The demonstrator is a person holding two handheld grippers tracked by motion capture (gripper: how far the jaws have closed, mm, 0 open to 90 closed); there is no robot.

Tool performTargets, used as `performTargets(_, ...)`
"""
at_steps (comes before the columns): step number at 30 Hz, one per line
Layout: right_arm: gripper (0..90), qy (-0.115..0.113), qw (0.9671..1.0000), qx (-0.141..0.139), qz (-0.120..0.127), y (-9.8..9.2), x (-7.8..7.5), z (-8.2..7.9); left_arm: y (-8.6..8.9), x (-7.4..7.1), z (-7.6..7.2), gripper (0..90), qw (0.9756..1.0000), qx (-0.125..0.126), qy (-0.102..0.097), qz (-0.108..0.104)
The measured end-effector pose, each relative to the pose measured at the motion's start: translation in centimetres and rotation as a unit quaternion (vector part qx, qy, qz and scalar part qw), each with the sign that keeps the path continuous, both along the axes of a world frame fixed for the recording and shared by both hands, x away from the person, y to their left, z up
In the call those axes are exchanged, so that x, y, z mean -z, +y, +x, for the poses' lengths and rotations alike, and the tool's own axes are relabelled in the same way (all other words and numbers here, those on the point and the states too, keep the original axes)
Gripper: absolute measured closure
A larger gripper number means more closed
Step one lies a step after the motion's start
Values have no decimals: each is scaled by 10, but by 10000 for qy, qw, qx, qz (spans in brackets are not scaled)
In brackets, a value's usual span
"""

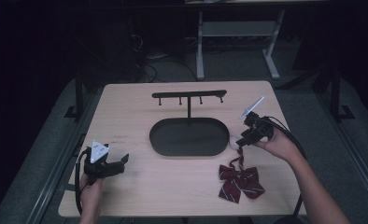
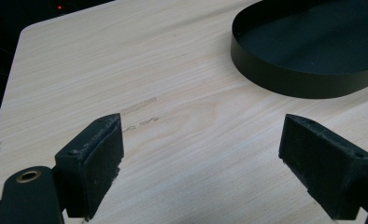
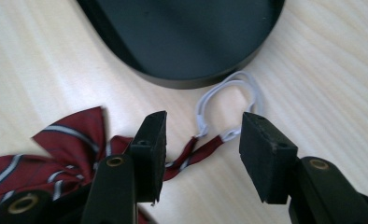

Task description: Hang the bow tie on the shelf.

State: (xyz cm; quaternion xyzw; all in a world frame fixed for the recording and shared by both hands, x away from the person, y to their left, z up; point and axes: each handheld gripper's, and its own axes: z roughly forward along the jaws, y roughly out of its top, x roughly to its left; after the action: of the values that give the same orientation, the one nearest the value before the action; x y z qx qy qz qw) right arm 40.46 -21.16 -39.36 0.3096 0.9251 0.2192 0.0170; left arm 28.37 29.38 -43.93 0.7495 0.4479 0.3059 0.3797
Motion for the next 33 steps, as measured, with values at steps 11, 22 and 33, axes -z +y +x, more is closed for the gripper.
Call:
performTargets(11,564,102,9996,166,-202,4,18,20,0,0,0,135,10000,6,16,-4)
performTargets(22,650,169,9980,320,-524,9,37,33,0,1,1,135,10000,8,19,-14)
performTargets(33,792,26,9963,237,-830,13,44,33,0,0,0,136,10000,-7,10,-18)
